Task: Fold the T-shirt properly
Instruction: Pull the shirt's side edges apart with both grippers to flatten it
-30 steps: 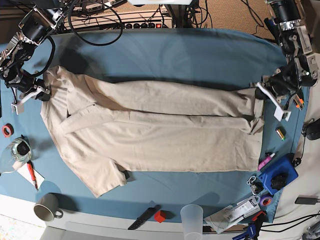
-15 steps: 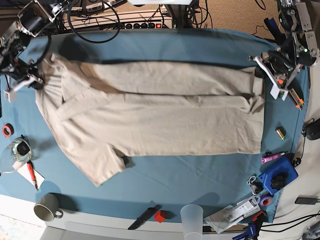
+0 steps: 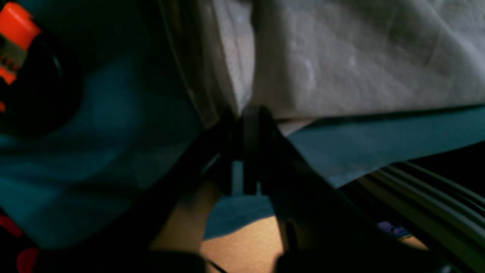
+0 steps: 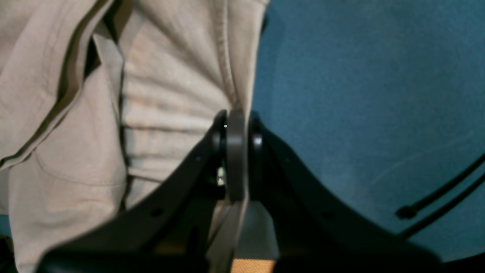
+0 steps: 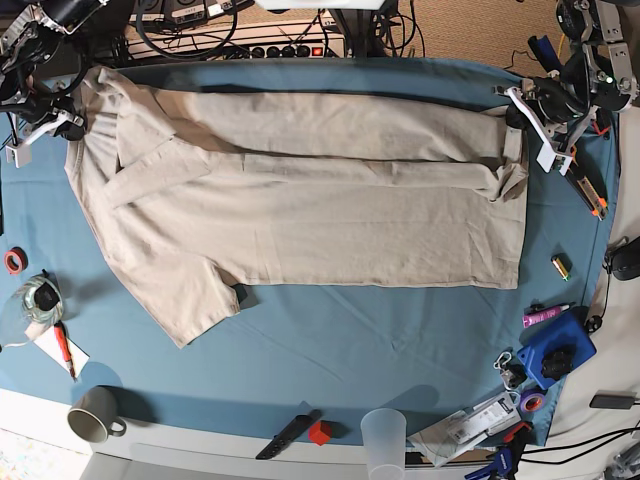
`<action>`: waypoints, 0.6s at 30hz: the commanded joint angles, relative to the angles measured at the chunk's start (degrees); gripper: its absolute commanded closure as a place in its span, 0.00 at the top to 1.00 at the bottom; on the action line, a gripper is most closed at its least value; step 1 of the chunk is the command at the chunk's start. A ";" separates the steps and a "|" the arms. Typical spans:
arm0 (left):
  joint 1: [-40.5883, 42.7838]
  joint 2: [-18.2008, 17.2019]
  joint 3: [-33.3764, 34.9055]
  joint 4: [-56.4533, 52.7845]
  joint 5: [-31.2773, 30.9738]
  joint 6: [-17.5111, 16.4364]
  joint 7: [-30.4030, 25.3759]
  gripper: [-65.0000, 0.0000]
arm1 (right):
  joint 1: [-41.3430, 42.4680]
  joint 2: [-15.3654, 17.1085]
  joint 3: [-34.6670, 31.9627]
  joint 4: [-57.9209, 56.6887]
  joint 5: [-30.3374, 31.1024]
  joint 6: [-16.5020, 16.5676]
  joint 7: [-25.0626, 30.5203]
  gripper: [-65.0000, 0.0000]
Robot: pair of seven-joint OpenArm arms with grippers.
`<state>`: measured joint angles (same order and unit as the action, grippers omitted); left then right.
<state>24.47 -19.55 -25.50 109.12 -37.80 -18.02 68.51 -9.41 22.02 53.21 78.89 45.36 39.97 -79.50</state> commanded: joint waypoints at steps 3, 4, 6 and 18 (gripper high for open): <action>0.46 -0.76 -1.73 0.59 0.50 0.00 1.64 0.00 | 0.04 1.66 0.52 1.11 0.24 0.03 1.11 0.00; 0.48 -0.76 -2.71 0.59 0.48 0.00 1.86 0.00 | 0.04 1.66 0.52 1.11 0.22 0.03 1.14 0.00; 0.48 -0.76 -5.40 0.59 0.44 -0.02 2.32 0.00 | 0.04 1.66 0.52 1.11 0.22 0.03 1.44 0.00; 1.29 -0.09 -13.29 0.57 -14.32 -8.00 3.91 0.00 | 0.04 1.66 0.52 1.11 0.31 0.03 0.20 0.00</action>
<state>25.76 -18.90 -38.35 108.90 -50.78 -26.02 72.69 -9.54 21.93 53.21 78.89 45.52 40.12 -79.53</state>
